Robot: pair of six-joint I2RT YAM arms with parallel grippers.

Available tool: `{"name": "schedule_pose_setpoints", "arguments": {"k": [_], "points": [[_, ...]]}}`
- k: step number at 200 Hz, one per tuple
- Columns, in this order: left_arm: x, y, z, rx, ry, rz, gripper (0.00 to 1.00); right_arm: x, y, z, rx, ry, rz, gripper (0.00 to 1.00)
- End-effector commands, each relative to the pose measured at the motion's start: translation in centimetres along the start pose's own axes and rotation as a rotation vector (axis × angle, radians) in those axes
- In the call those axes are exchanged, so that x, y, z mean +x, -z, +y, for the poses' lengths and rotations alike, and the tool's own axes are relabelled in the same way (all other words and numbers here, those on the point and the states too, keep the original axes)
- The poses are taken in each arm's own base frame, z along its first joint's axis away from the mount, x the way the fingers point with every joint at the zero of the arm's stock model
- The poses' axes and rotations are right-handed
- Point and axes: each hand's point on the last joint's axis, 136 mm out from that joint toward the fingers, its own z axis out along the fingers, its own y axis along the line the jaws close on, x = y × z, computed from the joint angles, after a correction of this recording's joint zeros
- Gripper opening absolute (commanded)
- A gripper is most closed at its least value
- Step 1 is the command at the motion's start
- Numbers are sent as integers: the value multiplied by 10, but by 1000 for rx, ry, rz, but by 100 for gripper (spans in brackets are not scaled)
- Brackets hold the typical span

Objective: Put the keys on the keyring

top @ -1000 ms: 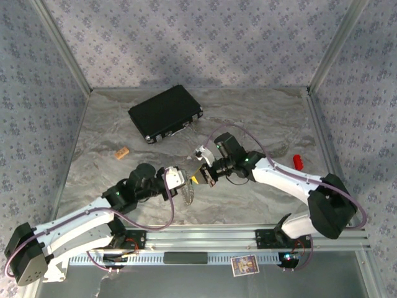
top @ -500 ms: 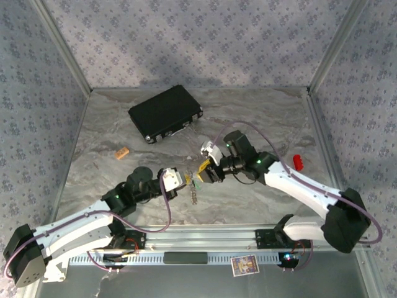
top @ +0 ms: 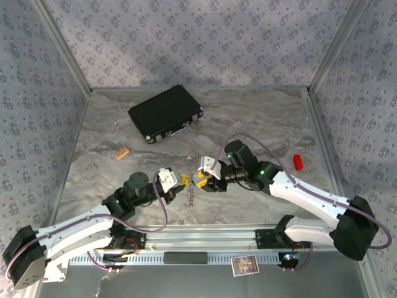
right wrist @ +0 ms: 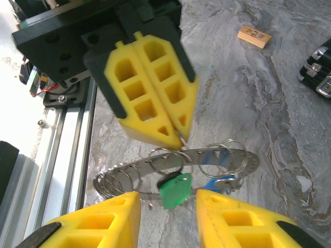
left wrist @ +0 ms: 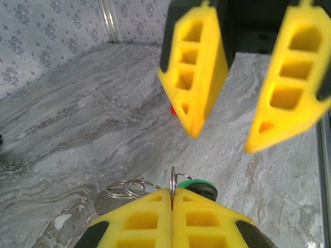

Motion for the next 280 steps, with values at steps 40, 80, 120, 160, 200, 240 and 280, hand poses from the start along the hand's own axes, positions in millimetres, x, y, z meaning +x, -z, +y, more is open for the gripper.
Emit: {"name": "schedule_pose_setpoints", "arguments": {"k": [40, 80, 120, 160, 200, 240, 280], "points": [[-20, 3, 0, -7, 48, -101, 0, 13, -11, -8, 93, -70, -7, 37], [-21, 3, 1, -8, 50, -106, 0, 17, -20, -13, 129, -97, 1, 38], [-21, 3, 1, -8, 54, -107, 0, 14, -24, -11, 117, -94, -9, 38], [-20, 3, 1, -10, 54, -105, 0, 14, -24, -8, 106, -89, -11, 38], [-22, 3, 1, -11, 53, -108, 0, 14, -25, -8, 116, -81, -4, 35], [-22, 3, 1, -11, 51, -109, 0, 19, -24, -11, 133, -78, 21, 27], [-23, 3, 1, -11, 50, -111, 0, 20, -23, -13, 139, -75, 34, 16]]}}
